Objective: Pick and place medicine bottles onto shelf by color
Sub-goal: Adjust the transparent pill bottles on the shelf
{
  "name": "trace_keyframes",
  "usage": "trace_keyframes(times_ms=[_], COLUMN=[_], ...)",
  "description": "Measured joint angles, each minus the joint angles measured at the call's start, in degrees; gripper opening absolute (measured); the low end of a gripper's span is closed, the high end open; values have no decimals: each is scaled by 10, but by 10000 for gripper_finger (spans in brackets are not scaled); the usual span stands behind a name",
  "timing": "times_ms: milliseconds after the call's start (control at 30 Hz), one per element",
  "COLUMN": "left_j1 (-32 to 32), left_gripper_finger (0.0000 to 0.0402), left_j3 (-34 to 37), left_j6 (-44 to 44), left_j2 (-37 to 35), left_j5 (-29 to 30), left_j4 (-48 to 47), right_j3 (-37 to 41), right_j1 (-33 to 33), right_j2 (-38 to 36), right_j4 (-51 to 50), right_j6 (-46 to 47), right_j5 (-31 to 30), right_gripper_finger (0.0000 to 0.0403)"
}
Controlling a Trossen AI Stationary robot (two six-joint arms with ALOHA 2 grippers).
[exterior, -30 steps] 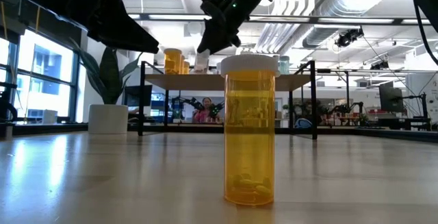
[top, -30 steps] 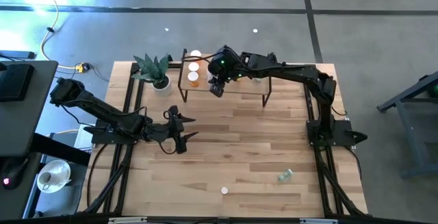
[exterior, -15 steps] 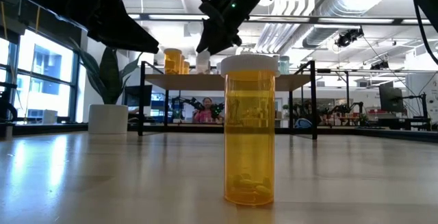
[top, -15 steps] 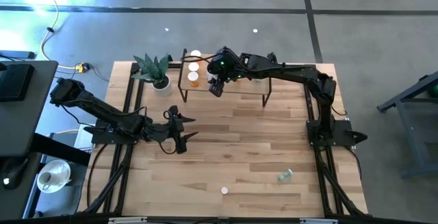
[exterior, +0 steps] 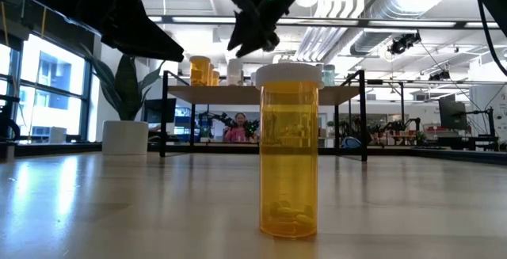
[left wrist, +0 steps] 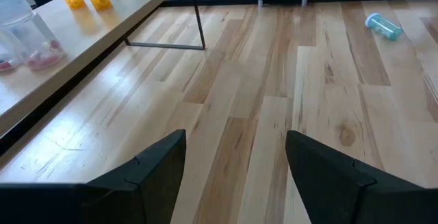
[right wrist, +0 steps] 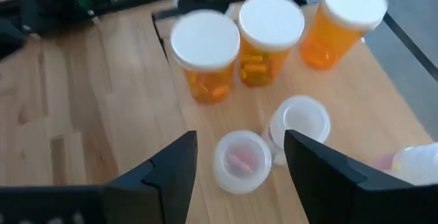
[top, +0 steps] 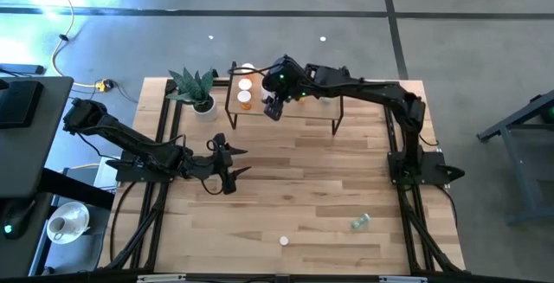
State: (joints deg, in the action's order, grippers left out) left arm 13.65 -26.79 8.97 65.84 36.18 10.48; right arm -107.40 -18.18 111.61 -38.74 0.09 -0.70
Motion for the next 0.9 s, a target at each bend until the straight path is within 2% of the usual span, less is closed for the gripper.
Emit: trace_keyframes(times_ms=[200, 467, 700, 900], left_j1=[0, 0, 0, 0], left_gripper_finger=[241, 241, 241, 241], left_j3=[0, 0, 0, 0], left_j6=[0, -1, 0, 0], left_j2=[0, 0, 0, 0], left_j5=[0, 0, 0, 0], left_j4=[-1, -1, -1, -1], right_j3=[-48, -108, -177, -182], right_j1=[6, -9, -45, -55], right_j2=[-1, -1, -2, 3], right_j4=[-1, 83, 101, 57], right_j6=[-3, -79, -68, -46], right_j5=[-8, -77, -76, -38], right_gripper_finger=[210, 210, 210, 210])
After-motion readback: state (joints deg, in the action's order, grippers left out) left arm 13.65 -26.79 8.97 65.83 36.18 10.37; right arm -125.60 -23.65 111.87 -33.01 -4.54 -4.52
